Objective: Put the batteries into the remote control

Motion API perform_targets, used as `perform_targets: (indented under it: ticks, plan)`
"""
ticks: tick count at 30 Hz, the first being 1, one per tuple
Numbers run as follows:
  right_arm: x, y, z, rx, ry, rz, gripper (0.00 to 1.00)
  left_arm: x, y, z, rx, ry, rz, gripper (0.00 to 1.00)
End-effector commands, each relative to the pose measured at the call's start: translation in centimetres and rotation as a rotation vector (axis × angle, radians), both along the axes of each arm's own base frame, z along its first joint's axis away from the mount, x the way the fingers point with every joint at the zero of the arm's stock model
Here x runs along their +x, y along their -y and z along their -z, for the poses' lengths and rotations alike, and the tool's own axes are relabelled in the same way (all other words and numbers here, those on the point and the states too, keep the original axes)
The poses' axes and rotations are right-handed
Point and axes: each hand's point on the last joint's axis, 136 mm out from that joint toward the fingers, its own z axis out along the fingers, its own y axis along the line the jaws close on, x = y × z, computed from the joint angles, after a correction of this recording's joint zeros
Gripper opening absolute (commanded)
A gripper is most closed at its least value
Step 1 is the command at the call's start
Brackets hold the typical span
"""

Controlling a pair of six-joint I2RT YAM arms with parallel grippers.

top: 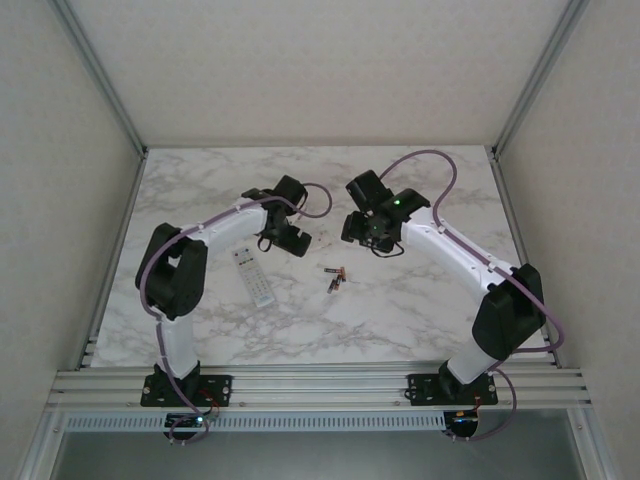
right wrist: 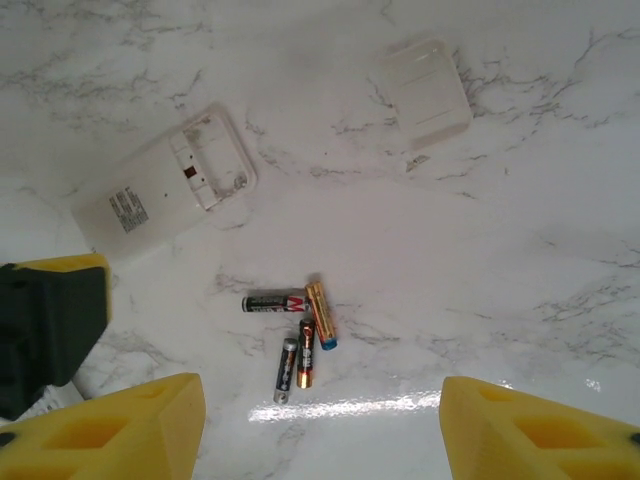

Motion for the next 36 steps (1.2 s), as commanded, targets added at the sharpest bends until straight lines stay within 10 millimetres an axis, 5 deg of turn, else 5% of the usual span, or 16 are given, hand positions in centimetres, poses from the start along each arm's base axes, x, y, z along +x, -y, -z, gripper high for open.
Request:
perform_targets:
  ticks: [1,4,18,26,29,32,36]
  plan:
    - [-0.1,0.5,-1.2,-0.018,0.022,0.044,0.64,0.6,-0.1,1.4,0.035,-0.01,0.051,1.0]
    - [-0.1,0.5,-1.2,-0.03,0.026,0.047,0.64,0.4,0.8,1.8,0.023,-0.019,0.071,1.0]
    - [0.3,-1.1,-2.1,-0.032,0.006,0.005,0.66,2.3,-2.4,2.5,0.168,0.072,-0.038,0.99]
    - [0.9,-2.2,-1.6,-0.013,-0.01,0.002,0.66,1.8,-1.2,2.4,0.084,0.041,-0.011,0.99]
    - [0.7,-2.6,-1.2,0.014,-0.039,0.019,0.66,1.5,-0.2,0.1,-0.019,0.049,-0.028,0.99]
    - [0.1,-2.5,0.2,0.015,-0.059,0.017,0.62,1.6,0.5,-4.6,-0.227,0.1,-0.117,0.99]
    - [0.0,-4.5,1.5,-0.05,0.057,-0.332,0.56,2.4,-0.8,-10.3,-0.516,0.182,-0.258,1.0]
